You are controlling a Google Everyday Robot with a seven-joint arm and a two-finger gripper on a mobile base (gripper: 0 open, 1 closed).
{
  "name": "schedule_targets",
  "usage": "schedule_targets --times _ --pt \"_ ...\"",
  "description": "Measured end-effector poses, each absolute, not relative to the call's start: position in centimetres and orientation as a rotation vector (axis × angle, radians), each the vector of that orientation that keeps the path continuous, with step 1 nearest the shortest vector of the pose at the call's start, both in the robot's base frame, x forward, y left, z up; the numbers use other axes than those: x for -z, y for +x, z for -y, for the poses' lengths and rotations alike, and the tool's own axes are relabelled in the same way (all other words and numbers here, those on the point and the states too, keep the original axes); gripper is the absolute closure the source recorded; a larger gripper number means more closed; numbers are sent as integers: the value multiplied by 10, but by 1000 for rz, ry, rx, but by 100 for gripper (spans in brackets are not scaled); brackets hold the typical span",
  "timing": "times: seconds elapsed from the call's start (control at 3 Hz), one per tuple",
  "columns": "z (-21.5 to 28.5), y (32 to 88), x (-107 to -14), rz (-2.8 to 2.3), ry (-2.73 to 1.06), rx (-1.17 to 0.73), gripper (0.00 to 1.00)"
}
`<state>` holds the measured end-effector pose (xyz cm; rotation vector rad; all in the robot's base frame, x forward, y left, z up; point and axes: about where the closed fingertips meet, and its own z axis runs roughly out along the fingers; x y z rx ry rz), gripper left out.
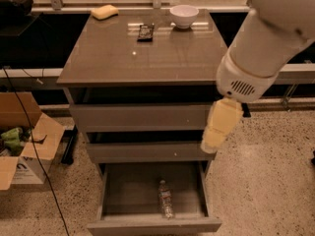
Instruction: Pick water bottle from bottom drawer and place on counter
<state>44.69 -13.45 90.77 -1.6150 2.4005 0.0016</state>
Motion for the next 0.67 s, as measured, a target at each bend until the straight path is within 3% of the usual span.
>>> schedule_targets --times 0.67 --pt "115 462 -804 -2542 -1445 -110 0"
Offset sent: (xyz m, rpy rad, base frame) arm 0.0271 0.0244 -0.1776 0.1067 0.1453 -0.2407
